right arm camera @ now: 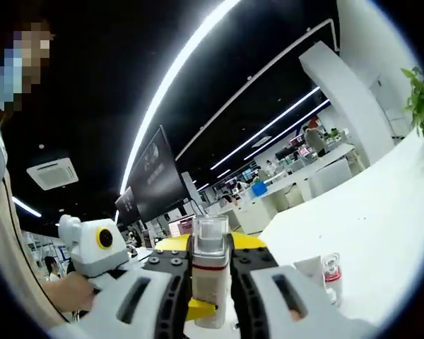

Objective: Arrange the skincare products in the storage area until every visible bottle or jar stands upright without overlapping.

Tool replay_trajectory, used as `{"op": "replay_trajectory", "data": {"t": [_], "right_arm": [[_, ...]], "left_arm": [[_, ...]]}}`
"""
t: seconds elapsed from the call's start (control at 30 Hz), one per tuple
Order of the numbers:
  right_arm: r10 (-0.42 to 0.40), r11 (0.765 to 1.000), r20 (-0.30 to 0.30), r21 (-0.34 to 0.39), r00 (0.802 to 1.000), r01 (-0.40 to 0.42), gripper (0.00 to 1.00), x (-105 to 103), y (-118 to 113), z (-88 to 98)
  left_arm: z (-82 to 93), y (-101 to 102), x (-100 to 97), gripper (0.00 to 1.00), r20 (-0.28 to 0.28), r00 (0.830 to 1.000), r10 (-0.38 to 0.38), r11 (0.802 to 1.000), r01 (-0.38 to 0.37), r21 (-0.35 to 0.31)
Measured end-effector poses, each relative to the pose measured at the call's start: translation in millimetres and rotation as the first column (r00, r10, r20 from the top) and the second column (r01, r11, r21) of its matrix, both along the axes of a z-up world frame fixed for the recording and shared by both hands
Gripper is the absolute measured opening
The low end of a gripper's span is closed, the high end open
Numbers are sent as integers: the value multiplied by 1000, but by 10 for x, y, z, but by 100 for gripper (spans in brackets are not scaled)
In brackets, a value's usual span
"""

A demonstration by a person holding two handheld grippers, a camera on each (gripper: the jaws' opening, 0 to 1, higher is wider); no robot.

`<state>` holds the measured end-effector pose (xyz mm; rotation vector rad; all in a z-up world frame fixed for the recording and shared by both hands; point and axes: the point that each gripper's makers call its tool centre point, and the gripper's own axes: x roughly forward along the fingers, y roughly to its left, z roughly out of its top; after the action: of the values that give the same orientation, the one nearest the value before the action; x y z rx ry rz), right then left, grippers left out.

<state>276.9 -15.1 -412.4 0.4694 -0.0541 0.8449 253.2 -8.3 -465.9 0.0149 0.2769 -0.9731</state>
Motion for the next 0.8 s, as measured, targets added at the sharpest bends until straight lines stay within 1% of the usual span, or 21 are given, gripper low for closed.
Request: {"op": "replay_trajectory", "data": {"t": [0.03, 0.07, 0.1, 0.13, 0.17, 0.2, 0.23, 0.27, 0.3, 0.33, 0.37, 0.4, 0.43, 0.47, 0.5, 0.53, 0.6, 0.63, 0.67, 0.73, 0.8], "right_arm": [[33, 999, 16, -8, 999, -32, 21, -25, 18, 20], [55, 998, 18, -6, 998, -55, 22, -38, 21, 33], [69, 998, 14, -3, 998, -69, 22, -32, 4, 46], [93, 996, 18, 1, 996, -93, 23, -49, 11, 61], [125, 992, 19, 4, 992, -125, 23, -78, 28, 74], [160, 987, 29, -4, 987, -160, 23, -116, 40, 93], [173, 985, 32, -6, 984, -173, 23, -134, 49, 99], [191, 982, 37, -7, 981, -191, 23, -162, 59, 113], [219, 976, 59, -11, 974, -219, 23, -214, 73, 145], [250, 968, 67, -11, 966, -249, 23, -262, 91, 157], [297, 955, 66, -1, 953, -298, 23, -331, 109, 171], [328, 945, 67, 0, 942, -328, 22, -373, 112, 174], [360, 933, 61, 0, 931, -360, 22, -418, 120, 167], [378, 926, 49, -6, 924, -378, 22, -441, 124, 154], [388, 922, 49, -20, 921, -387, 22, -458, 133, 141], [426, 905, 51, -38, 903, -424, 22, -527, 164, 123], [461, 887, 46, -44, 886, -460, 21, -588, 201, 115], [488, 873, 50, -37, 871, -487, 21, -638, 228, 128], [494, 869, 51, -33, 868, -493, 21, -649, 235, 133], [521, 853, 45, -25, 852, -520, 21, -690, 272, 143], [525, 851, 53, -32, 849, -525, 20, -704, 289, 158]], "left_arm": [[8, -20, -32, 16, -14, 999, -37, 999, 37, -14], [18, -21, -42, 16, -31, 998, -54, 998, 53, -31], [28, 5, -31, 16, -43, 996, -83, 995, 81, -59], [39, -24, -67, 16, -65, 992, -110, 991, 104, -90], [51, -70, -134, 16, -102, 982, -156, 981, 142, -133], [64, -73, -161, 16, -120, 975, -187, 973, 166, -163], [72, -54, -195, 16, -148, 960, -239, 957, 207, -202], [78, -51, -204, 16, -154, 956, -250, 953, 215, -213], [113, -25, -244, 16, -162, 938, -305, 930, 257, -261], [116, -22, -267, 16, -167, 931, -324, 923, 273, -271], [131, -14, -331, 16, -181, 913, -367, 904, 303, -302], [141, -10, -391, 16, -178, 900, -399, 888, 331, -319], [142, 3, -430, 16, -183, 888, -421, 878, 348, -329], [129, 13, -447, 16, -176, 889, -423, 878, 354, -322], [123, 18, -471, 16, -179, 884, -432, 875, 362, -322], [113, 30, -493, 16, -180, 877, -445, 869, 375, -321], [96, 41, -544, 16, -165, 864, -476, 857, 414, -307], [97, 42, -560, 16, -162, 860, -485, 853, 423, -306], [110, 30, -608, 16, -153, 851, -503, 842, 443, -308], [126, 18, -644, 16, -148, 842, -518, 832, 457, -314], [134, 13, -675, 16, -144, 832, -536, 822, 475, -315]]}}
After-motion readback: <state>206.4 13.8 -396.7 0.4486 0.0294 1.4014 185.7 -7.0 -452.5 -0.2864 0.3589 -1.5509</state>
